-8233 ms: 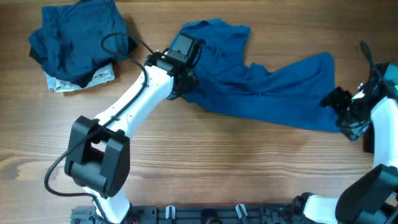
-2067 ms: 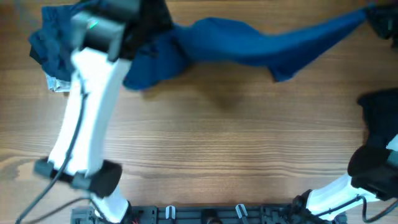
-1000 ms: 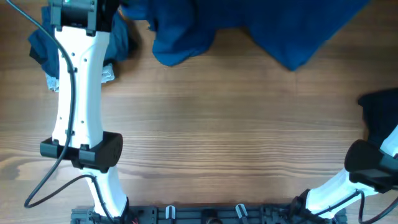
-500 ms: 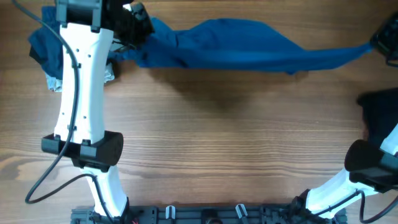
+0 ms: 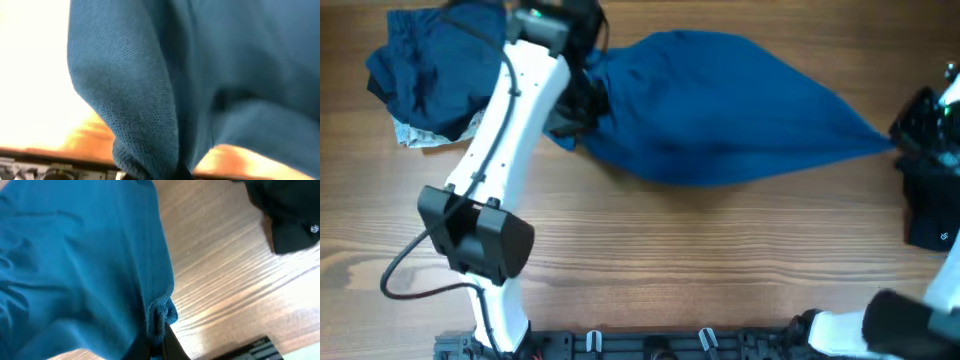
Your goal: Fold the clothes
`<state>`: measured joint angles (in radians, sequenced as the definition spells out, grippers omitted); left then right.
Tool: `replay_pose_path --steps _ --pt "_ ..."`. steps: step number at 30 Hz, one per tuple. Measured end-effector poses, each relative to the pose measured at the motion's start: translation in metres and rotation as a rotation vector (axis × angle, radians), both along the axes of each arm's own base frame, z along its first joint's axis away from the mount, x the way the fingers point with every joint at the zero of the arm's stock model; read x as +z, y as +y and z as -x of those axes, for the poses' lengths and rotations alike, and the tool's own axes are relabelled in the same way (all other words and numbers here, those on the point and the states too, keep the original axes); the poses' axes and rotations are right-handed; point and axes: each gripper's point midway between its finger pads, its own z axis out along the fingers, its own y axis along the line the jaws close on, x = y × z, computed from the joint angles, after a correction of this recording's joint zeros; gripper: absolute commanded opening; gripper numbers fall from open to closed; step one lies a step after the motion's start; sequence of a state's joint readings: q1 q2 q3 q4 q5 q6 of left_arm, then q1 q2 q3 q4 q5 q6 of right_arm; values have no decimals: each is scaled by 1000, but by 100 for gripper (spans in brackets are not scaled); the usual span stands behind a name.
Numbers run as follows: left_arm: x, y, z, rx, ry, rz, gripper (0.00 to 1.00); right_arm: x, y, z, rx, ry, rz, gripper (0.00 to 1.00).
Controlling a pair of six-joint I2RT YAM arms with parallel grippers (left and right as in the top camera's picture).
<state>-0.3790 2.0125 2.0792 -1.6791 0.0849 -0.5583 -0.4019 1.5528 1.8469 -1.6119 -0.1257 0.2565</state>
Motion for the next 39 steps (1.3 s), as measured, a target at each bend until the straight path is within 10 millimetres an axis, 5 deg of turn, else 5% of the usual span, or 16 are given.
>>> replay_pose_path --steps 4,8,15,20,28,34,39 --pt "14 -11 45 -26 -2 -14 4 -18 8 20 -8 54 -21 4" --pt "24 8 88 36 -13 -50 4 -56 0 32 -118 165 -11 4" --pt "-16 50 140 166 115 -217 7 -107 -12 51 -317 291 29 4" --pt "-34 70 150 238 171 -280 10 -107 -14 52 -348 290 39 4" --pt "-44 70 154 252 183 -280 4 -110 -16 58 -399 313 47 4" --pt "-55 73 188 261 286 -358 4 -126 -19 85 -467 425 100 4" --pt "-51 67 190 297 224 -352 19 -122 -28 77 -510 359 139 6"
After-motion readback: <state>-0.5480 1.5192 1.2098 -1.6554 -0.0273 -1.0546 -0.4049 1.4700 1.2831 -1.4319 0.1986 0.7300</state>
